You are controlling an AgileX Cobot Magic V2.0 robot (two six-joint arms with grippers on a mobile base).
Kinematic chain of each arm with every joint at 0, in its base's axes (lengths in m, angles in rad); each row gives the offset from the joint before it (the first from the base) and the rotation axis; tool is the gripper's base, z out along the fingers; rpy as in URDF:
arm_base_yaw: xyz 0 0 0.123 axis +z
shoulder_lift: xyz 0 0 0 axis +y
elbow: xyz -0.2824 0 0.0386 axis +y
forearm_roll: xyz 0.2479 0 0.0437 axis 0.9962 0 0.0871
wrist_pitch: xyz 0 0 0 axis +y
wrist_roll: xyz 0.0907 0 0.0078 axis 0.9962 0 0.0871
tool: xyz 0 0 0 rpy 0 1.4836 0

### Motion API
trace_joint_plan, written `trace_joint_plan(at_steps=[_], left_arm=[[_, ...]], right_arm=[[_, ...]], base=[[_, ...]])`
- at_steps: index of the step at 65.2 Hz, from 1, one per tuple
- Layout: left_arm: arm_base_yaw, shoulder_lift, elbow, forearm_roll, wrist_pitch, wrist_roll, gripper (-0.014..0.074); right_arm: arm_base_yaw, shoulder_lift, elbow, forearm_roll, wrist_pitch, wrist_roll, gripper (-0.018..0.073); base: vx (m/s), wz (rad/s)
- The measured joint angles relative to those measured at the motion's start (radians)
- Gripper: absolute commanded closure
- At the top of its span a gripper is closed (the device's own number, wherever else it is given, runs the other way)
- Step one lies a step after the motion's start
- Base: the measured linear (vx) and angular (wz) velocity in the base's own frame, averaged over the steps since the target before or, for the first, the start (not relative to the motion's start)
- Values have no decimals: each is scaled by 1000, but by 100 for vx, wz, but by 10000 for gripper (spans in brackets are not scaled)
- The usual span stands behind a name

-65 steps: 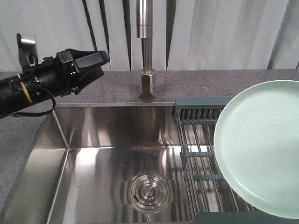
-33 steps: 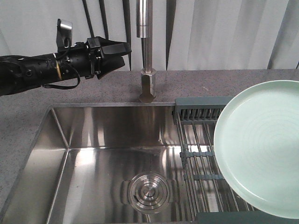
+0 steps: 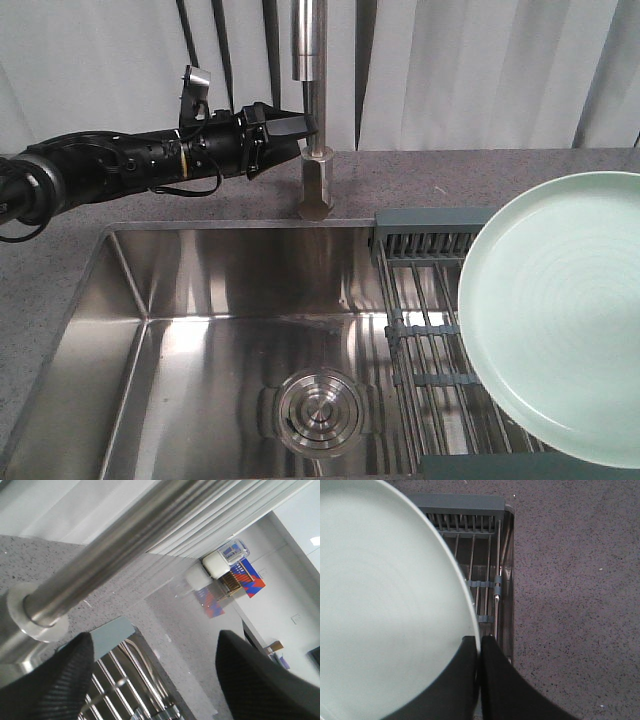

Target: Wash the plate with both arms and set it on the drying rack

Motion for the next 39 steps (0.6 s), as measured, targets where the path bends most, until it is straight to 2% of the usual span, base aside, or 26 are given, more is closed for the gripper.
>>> trace_joint_plan(at_steps=[18,39], left_arm=[[-1,59,-69,-2,14,0,93],[-41,69,-71,0,-21,0,93]], right_arm=[[0,0,0,0,-2,0,566],[0,0,0,0,-3,0,566]], base=[[0,0],[0,0]])
